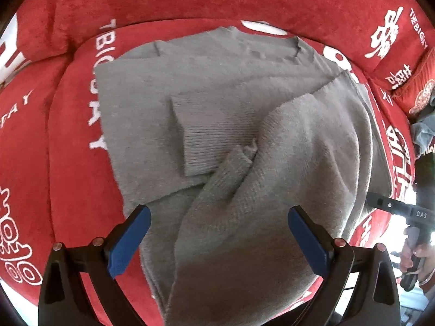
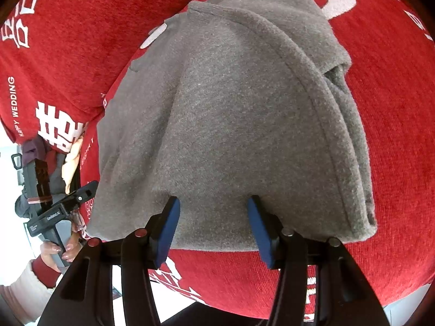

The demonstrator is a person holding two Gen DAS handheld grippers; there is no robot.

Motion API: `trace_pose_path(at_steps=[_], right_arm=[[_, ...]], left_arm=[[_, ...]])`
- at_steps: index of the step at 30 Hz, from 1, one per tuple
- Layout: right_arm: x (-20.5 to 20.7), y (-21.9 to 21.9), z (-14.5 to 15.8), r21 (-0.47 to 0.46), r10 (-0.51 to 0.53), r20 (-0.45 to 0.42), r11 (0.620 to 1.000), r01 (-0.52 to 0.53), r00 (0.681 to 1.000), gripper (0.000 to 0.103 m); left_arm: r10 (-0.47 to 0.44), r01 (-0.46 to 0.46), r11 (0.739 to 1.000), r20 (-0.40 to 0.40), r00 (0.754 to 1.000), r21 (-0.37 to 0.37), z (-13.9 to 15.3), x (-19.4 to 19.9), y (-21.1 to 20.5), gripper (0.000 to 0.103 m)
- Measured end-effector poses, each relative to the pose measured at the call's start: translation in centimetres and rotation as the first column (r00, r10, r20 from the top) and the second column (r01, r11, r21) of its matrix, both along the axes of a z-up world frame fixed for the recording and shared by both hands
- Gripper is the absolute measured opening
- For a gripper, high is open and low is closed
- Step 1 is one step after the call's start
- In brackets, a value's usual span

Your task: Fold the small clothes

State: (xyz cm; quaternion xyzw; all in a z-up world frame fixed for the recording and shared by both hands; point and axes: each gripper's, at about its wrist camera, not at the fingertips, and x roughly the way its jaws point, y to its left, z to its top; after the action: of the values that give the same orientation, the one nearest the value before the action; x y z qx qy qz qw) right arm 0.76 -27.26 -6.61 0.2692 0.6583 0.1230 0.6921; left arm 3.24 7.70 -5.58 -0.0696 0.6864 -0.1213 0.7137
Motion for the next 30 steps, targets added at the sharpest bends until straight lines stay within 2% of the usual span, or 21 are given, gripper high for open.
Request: trace_pose_path(at_steps=[5,7,13,16,18,22,26,28,29,30], right_arm=[[0.0,0.1,0.0,0.002,0.011,0.001,1.0,-0.011,1.0,0.056],[0.1,0.2,0.0,0.001,0.013,0.001,1.0,-0.013,1.0,0.056],[0.3,0.5,0.0,-0.006,0.027,-0.008,1.0,-0.027,1.0,0.057],[0.4,0.6,0.0,-0.004,0.033,-0.007,0.999,-0.033,0.999,0.057],[0.4,0.6,0.0,-0.004,0.036,-0.007,0.999,-0.036,0.999,0.058],[0.5,0.7,0.0,-0.004,0.039,-0.008,0.999,-0.039,0.999,0.058],[0.5,0.6,0.0,-0.001,0.04,-0.008,0.999,-0.04,0.999,0.058],[0.5,0.6,0.0,0.0,0.038,-0.009,0.999,-0.038,0.999,0.058],[0.5,0.6,0.0,0.0,0.037,-0.009,0.999,-0.037,0.999,0.058],[0.5,0.6,0.0,0.001,0.038,-0.009,0.999,-0.038,0.999,0.058]], left_arm=[[-0.049,0.049,0.998,-0.001,0.999,-0.042,0.4,-1.2,-1.2,0.101],[-0.06,0.06,0.998,0.007,0.998,-0.034,0.5,-1.3,-1.6,0.101],[0.028,-0.025,0.999,0.078,0.997,-0.04,2.0,0.4,0.2,0.101],[0.028,-0.032,0.999,0.123,0.992,0.029,2.1,1.8,1.5,0.101],[-0.02,0.005,0.994,0.147,0.989,0.105,1.8,2.7,1.7,0.101],[-0.149,0.128,0.98,0.134,0.98,0.155,1.0,2.4,0.1,0.101],[-0.291,0.262,0.94,0.112,0.95,0.217,0.3,0.7,-3.2,0.086],[-0.285,0.261,0.942,0.089,0.955,0.211,-0.3,0.6,-3.7,0.074],[-0.255,0.238,0.953,0.072,0.964,0.19,-0.5,0.8,-3.7,0.068],[-0.228,0.213,0.961,0.069,0.971,0.177,-0.5,1.0,-3.4,0.068]])
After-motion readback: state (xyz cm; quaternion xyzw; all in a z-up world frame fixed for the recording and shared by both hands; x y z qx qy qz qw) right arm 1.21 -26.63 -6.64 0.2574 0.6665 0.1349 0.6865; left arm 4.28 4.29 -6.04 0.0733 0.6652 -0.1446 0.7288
